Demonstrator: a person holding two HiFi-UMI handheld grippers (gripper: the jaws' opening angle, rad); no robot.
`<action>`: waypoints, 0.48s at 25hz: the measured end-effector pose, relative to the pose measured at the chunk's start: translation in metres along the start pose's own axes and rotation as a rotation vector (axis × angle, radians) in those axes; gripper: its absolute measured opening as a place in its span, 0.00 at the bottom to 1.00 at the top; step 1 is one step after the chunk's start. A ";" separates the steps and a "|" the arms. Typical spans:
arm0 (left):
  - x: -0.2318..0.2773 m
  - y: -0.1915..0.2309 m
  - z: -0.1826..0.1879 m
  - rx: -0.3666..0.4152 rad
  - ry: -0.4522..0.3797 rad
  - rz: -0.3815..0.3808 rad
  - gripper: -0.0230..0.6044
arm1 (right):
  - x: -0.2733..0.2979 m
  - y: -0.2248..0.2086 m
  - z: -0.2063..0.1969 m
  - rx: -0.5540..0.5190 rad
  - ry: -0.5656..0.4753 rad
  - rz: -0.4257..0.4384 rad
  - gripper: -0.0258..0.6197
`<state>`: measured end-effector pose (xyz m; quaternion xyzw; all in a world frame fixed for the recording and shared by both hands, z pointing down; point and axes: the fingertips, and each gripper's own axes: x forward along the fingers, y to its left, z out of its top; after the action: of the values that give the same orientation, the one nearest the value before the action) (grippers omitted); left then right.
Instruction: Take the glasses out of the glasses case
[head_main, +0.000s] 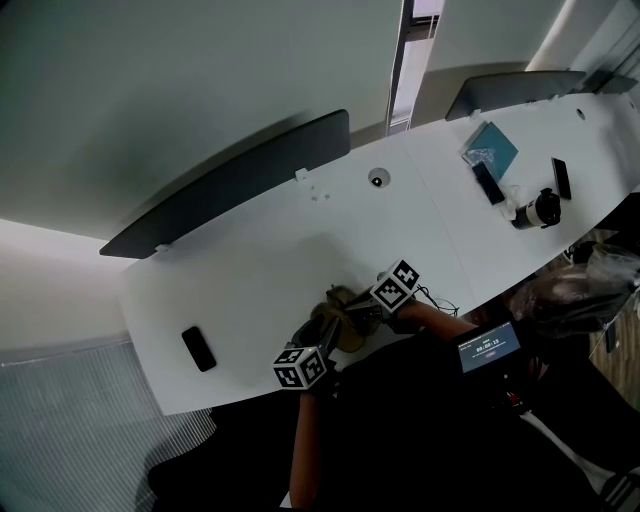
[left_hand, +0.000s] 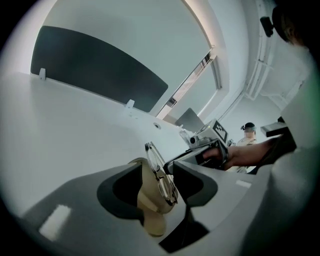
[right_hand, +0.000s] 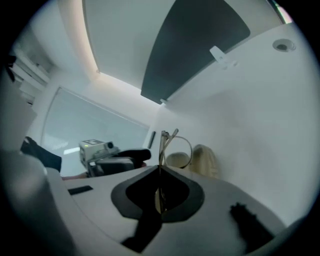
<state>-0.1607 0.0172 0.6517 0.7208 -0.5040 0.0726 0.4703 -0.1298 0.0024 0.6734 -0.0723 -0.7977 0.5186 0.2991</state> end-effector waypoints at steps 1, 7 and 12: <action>0.001 -0.004 0.009 -0.018 -0.031 -0.042 0.36 | -0.005 0.015 0.007 -0.017 -0.031 0.061 0.07; -0.024 -0.047 0.071 -0.317 -0.343 -0.568 0.42 | -0.046 0.101 0.024 -0.054 -0.175 0.509 0.07; -0.042 -0.085 0.085 -0.315 -0.351 -0.895 0.42 | -0.073 0.144 0.019 -0.004 -0.188 0.796 0.07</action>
<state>-0.1443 -0.0152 0.5292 0.7879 -0.2222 -0.3353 0.4663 -0.1094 0.0213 0.5130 -0.3282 -0.7323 0.5967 0.0010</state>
